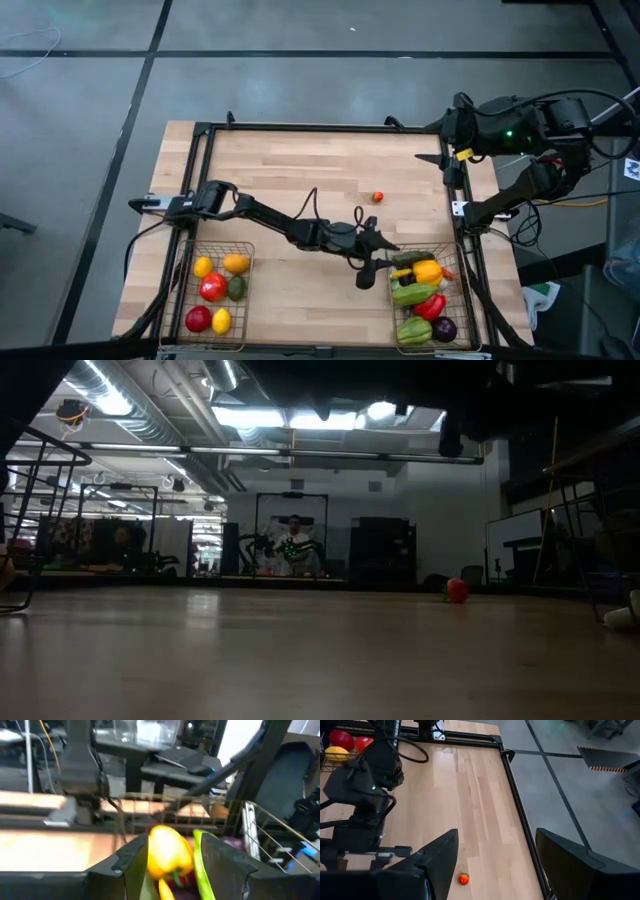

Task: Sort produce into baskets
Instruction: Put the red persimmon into the left wire basket

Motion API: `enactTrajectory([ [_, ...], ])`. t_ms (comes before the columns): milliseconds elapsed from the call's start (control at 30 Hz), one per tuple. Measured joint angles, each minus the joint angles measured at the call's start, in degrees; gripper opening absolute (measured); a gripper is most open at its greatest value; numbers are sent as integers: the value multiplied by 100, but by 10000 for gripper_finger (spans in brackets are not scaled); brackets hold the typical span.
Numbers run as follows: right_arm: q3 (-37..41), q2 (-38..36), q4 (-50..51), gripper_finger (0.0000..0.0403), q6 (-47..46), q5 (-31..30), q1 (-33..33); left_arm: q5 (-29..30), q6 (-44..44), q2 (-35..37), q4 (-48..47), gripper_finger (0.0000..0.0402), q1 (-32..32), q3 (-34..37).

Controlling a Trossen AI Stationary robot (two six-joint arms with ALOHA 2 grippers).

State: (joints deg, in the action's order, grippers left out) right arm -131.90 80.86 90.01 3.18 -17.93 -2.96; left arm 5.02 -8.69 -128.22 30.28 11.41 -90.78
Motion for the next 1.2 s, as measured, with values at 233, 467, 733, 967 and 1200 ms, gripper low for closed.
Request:
enactTrajectory([
  [233, 616, -60, -6, 264, -135, 0, 0, 2, 589, 1112, -1214, 180, -244, 6],
  [467, 1885, -262, -95, 264, -211, 0, 0, 172, 1115, 2952, -3334, 147, -304, 6],
  [733, 3263, -430, -895, 264, -613, 11, 0, 1008, 963, 5215, -5507, 30, -269, 423],
  [967, 4410, -398, -1563, 264, -781, 95, 8, 1760, 529, 7344, -5358, 17, 117, 2207],
  [1200, 5384, -396, -2495, 264, -787, 901, 536, 1884, 424, 9424, -4052, 3, 289, 4465],
])
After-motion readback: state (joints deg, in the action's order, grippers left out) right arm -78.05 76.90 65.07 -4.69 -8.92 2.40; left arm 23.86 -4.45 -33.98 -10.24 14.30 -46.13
